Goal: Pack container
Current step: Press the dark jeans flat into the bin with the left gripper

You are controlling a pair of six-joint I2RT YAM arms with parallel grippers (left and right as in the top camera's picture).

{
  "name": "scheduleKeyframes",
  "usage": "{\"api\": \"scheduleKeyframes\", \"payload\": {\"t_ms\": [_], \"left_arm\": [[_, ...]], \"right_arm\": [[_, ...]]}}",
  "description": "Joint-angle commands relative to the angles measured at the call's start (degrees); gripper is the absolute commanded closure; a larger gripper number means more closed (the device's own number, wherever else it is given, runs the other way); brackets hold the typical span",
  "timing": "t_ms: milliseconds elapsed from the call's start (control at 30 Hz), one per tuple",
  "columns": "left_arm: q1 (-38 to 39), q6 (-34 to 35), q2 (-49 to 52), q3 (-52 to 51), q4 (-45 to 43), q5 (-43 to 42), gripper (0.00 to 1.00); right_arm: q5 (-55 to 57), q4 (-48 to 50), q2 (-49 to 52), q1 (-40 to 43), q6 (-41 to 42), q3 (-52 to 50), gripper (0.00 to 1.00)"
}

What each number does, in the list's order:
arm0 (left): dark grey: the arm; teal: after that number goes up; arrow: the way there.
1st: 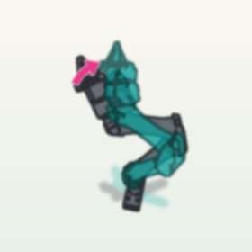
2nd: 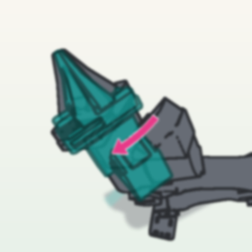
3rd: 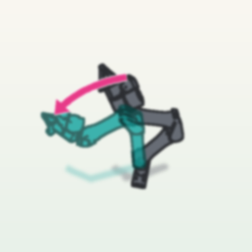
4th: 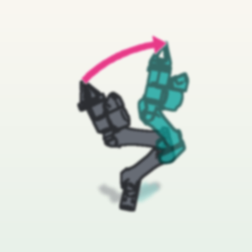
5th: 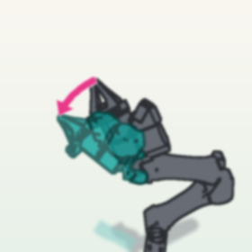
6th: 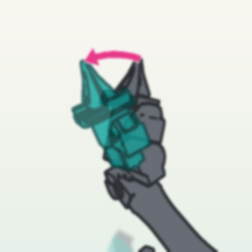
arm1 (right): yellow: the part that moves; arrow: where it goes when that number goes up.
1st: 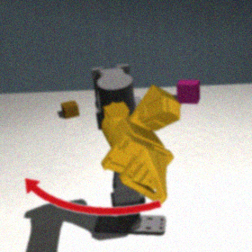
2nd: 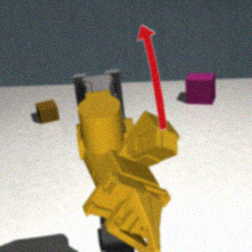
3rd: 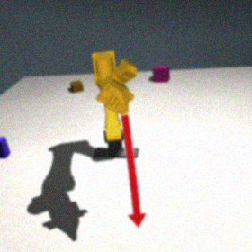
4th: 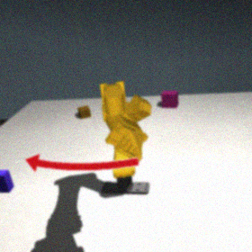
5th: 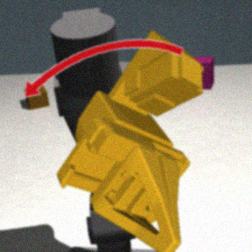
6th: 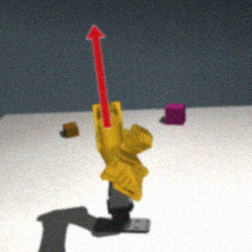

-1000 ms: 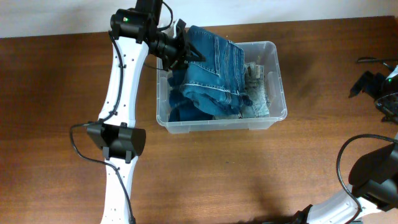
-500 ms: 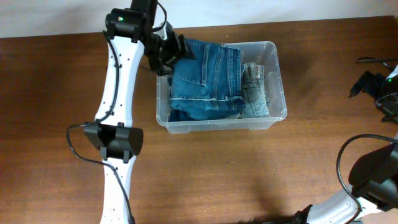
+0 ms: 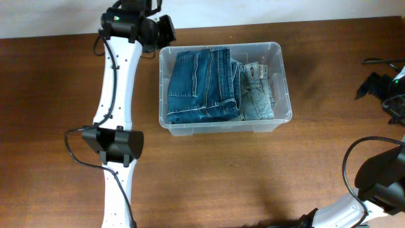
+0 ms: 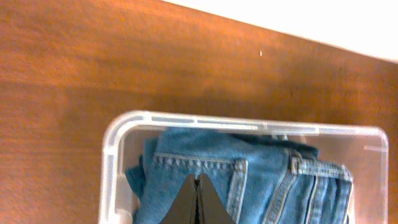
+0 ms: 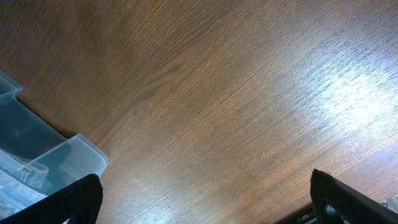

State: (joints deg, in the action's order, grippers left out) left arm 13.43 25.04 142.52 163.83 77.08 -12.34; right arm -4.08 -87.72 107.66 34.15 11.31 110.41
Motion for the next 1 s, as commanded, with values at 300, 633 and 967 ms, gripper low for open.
{"api": "scheduleKeyframes", "payload": {"t_ms": [300, 633, 967], "left_arm": [[12.7, -1.8, -2.4, -21.8, -4.3, 0.1, 0.99], [12.8, -4.2, -4.3, -21.7, -8.9, 0.2, 0.98], [14.5, -5.4, -4.7, -15.4, -9.8, 0.2, 0.95]], "right_arm": [[0.3, 0.2, -0.2, 0.0, -0.4, 0.0, 0.02], [0.3, 0.2, -0.2, 0.0, -0.4, 0.0, 0.02], [0.3, 0.2, -0.2, 0.0, -0.4, 0.0, 0.01]]}}
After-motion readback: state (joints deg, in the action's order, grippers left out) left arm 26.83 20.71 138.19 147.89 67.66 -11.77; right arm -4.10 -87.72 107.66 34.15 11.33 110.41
